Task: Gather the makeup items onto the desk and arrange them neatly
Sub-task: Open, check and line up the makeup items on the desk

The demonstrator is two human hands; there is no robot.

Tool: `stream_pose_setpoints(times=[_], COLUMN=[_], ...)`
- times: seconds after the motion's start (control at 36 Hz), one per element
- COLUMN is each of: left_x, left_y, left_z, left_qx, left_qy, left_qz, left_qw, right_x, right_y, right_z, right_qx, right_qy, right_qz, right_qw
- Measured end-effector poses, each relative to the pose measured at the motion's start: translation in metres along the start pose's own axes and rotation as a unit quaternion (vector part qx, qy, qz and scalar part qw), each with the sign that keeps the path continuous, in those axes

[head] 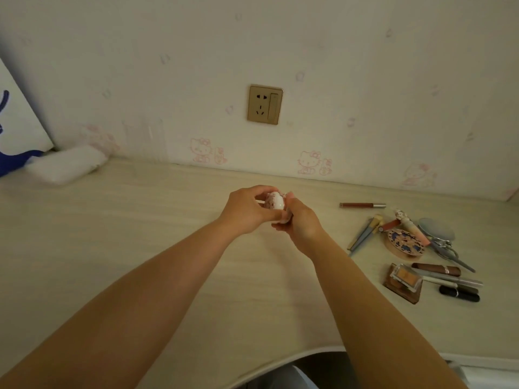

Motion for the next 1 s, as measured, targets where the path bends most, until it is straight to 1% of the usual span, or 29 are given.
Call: stream_pose_setpoints(times=[0.19, 0.31, 0.39, 0.5, 0.56, 0.61, 0.64, 0.69, 0.75, 0.81, 0.83, 0.92, 1.0], left_x=[0.023, 0.032, 0.038, 0.046, 0.048, 0.049, 0.049, 0.049, 0.049, 0.051, 0.051, 0.053, 0.053], left_y=[-0.007, -0.009, -0.008, -0.005, -0.003, -0.001, 0.001, 0.002, 0.002, 0.002, 0.002, 0.004, 0.007], left_z=[-0.012, -0.016, -0.017, -0.016, -0.014, -0.011, -0.009, -0.003, 0.002, 0.007, 0.01, 0.017, 0.021], left_qx=[0.024, 0.013, 0.015, 0.054, 0.072, 0.095, 0.101, 0.11, 0.123, 0.124, 0.124, 0.122, 0.113], left_qy=[-0.025, -0.035, -0.039, -0.037, -0.038, -0.039, -0.04, -0.044, -0.04, -0.041, -0.042, -0.047, -0.046], left_qz=[0.0, -0.001, 0.005, 0.006, 0.003, 0.002, 0.0, -0.005, -0.004, -0.004, -0.004, -0.002, 0.003], left_qw=[0.999, 0.999, 0.999, 0.998, 0.997, 0.995, 0.994, 0.993, 0.992, 0.992, 0.991, 0.991, 0.992], right_x=[0.016, 0.021, 0.027, 0.031, 0.032, 0.034, 0.033, 0.029, 0.027, 0.027, 0.027, 0.032, 0.04], right_y=[0.004, 0.0, -0.002, -0.005, -0.006, -0.011, -0.014, -0.019, -0.02, -0.02, -0.019, -0.017, -0.014], right_z=[0.017, 0.023, 0.021, 0.01, 0.004, -0.001, -0.003, -0.003, -0.005, -0.012, -0.016, -0.028, -0.036], right_qx=[0.108, 0.198, 0.227, 0.268, 0.217, 0.081, 0.001, -0.14, -0.258, -0.374, -0.414, -0.475, -0.518], right_qy=[0.044, 0.061, 0.068, 0.088, 0.073, 0.011, -0.037, -0.124, -0.18, -0.212, -0.221, -0.241, -0.213], right_qz=[-0.024, -0.043, -0.047, -0.052, -0.08, -0.128, -0.15, -0.158, -0.125, -0.078, -0.062, -0.014, 0.01], right_qw=[0.993, 0.977, 0.97, 0.958, 0.97, 0.988, 0.988, 0.97, 0.941, 0.9, 0.881, 0.847, 0.828])
Point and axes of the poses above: each hand's wrist, its own x-axis towards the middle knuckle, its own y-axis out of the palm, z = x × y, the point moved 2 cm from there along x, towards the middle knuckle, and after that the axes turned 4 degrees about x, right-handed, at the moved point
